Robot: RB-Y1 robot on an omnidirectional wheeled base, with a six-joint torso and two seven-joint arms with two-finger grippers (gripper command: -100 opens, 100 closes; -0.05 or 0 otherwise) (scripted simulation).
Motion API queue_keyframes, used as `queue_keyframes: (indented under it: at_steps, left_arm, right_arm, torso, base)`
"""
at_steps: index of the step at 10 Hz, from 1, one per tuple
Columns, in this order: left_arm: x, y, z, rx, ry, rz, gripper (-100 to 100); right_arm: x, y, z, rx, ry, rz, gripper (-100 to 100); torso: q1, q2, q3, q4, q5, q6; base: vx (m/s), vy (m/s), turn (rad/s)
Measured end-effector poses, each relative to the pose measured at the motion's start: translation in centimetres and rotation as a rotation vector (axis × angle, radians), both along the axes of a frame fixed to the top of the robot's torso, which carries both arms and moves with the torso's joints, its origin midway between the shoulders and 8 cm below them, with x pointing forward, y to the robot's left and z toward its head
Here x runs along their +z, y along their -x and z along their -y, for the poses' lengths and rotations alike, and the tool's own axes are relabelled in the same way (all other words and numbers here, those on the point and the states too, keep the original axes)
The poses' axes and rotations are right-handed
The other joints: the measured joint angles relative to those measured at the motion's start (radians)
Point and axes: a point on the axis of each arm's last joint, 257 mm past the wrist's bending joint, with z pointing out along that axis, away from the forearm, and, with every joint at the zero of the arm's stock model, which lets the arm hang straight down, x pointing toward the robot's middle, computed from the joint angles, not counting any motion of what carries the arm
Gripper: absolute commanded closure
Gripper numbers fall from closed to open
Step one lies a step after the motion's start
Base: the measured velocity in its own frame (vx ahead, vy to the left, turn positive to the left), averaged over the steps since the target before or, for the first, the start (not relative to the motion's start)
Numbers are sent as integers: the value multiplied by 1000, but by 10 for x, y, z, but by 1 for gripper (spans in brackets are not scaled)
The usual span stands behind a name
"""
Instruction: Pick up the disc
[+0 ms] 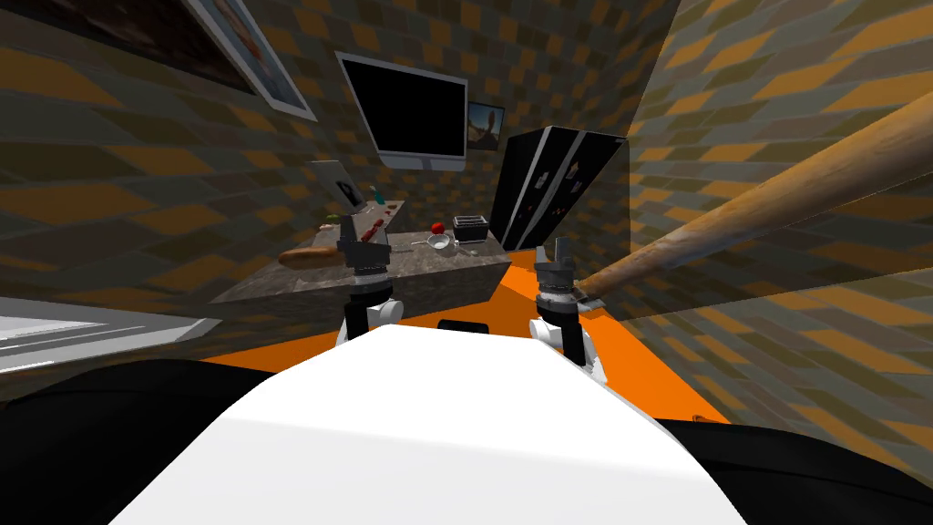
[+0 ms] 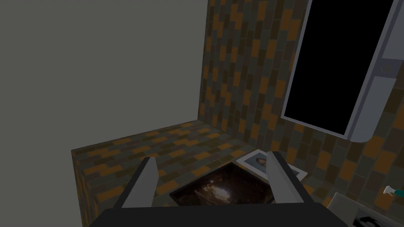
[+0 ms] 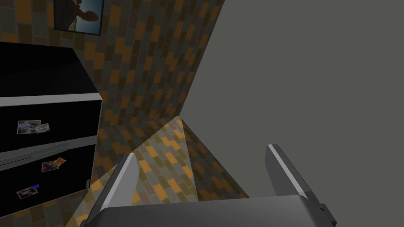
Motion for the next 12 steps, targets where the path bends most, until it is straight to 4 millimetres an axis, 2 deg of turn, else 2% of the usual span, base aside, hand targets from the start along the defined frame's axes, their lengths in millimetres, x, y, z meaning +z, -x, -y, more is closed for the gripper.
queue_keyframes:
  at_steps: [6, 12]
  left_arm:
    - [0, 0, 0, 0, 0, 0, 0]
    - [0, 0, 0, 0, 0, 0, 0]
  right_arm:
    - [-17, -9, -20, 73, 152, -38, -100]
    - [-47, -18, -36, 146, 312, -96, -100]
  torso:
    - [1, -3, -2, -1, 0, 0]
    - [2, -4, -3, -1, 1, 1]
  base:
    - [-65, -48, 169]
    - [-57, -28, 195]
